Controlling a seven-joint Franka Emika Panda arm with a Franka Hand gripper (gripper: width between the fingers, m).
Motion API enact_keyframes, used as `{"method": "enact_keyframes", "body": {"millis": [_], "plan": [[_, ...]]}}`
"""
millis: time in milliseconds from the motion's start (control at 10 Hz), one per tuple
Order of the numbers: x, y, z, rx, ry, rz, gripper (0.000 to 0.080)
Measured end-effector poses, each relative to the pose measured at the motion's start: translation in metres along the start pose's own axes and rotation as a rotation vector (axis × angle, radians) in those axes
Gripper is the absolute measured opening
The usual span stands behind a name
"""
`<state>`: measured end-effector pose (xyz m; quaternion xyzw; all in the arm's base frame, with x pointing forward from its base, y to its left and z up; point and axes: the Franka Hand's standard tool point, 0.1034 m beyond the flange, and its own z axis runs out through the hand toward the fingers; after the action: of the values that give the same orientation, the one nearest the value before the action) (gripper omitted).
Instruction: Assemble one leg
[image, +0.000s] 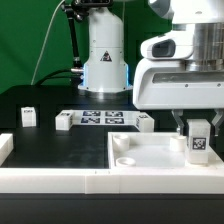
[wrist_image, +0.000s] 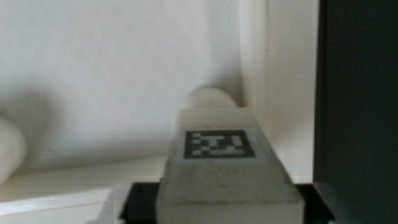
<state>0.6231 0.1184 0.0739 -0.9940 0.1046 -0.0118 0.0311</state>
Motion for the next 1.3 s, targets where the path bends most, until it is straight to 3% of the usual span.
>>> {"method": "enact_keyframes", "body": {"millis": [100, 700, 1000, 1300], "plan": [[0.0005, 0.0007, 0.0002, 0.014, -0.002, 0.144, 0.0291], [0.0011, 0.002, 0.0008, 0.037, -0.027, 0.947, 0.0291], [0.0012, 0.0018, 0.0012, 0.042, -0.04, 1.173, 0.0291], [0.0011, 0.0014, 0.0012, 0.043, -0.041, 1.178, 0.0297]]}}
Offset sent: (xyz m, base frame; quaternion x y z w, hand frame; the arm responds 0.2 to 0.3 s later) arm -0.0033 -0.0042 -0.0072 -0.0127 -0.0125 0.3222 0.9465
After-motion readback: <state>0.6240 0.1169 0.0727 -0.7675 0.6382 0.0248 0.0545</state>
